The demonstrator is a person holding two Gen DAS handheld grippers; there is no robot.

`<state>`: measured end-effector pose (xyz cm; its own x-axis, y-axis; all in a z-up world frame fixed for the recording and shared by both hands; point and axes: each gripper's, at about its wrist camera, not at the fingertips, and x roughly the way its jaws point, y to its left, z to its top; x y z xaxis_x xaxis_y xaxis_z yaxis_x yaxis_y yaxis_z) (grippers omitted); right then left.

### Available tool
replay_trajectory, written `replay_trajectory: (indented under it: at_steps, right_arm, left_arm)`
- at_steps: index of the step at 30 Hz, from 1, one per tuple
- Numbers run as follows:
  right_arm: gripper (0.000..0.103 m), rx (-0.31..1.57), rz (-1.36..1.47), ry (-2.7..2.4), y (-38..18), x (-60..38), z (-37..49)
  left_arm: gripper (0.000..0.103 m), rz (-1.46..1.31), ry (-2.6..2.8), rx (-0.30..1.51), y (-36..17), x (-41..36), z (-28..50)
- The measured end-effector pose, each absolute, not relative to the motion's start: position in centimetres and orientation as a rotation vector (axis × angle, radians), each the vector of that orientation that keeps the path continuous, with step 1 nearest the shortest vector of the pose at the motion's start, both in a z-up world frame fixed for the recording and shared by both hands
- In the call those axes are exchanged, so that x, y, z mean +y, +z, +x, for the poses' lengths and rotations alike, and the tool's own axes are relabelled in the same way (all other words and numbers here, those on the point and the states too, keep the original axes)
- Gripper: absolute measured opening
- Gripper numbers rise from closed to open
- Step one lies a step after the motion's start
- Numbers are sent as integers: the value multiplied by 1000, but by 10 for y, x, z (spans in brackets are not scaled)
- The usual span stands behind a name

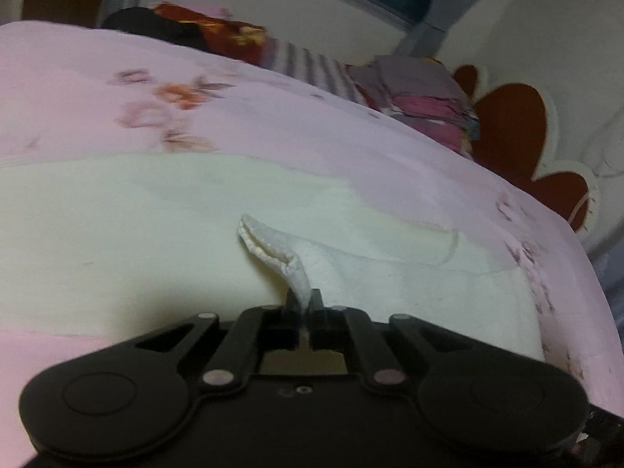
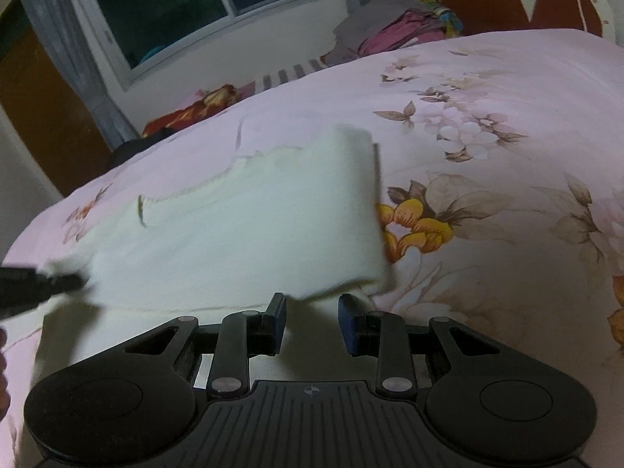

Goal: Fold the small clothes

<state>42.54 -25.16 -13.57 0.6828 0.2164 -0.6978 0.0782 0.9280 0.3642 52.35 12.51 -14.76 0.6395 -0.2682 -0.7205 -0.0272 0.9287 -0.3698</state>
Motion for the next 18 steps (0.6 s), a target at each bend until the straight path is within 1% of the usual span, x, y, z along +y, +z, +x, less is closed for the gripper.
replay_trajectory:
  at_steps: [8, 9, 11, 13, 16, 17, 18]
  right_arm:
    - [30, 815, 376, 66, -136, -254, 428]
    - [30, 816, 376, 65, -136, -254, 428]
    - [23, 818, 370, 57, -136, -255, 427]
    - [20, 819, 373, 51, -136, -256, 427]
    - [21, 825, 357, 59, -135, -255, 425]
    - [21, 825, 352, 64, -133, -255, 424]
    - [21, 816, 342, 66, -129, -255, 420]
  left_arm:
    - [4, -375, -120, 853, -146, 136, 513]
    - [4, -379, -117, 852, -146, 136, 513]
    - [4, -386, -110, 848, -148, 138, 513]
    - [4, -393, -106, 852, -150, 141, 512]
    - [4, -366, -117, 872, -154, 137, 511]
    - [7, -351, -121, 877, -154, 136, 511]
    - [15, -336, -105, 874, -152, 137, 509]
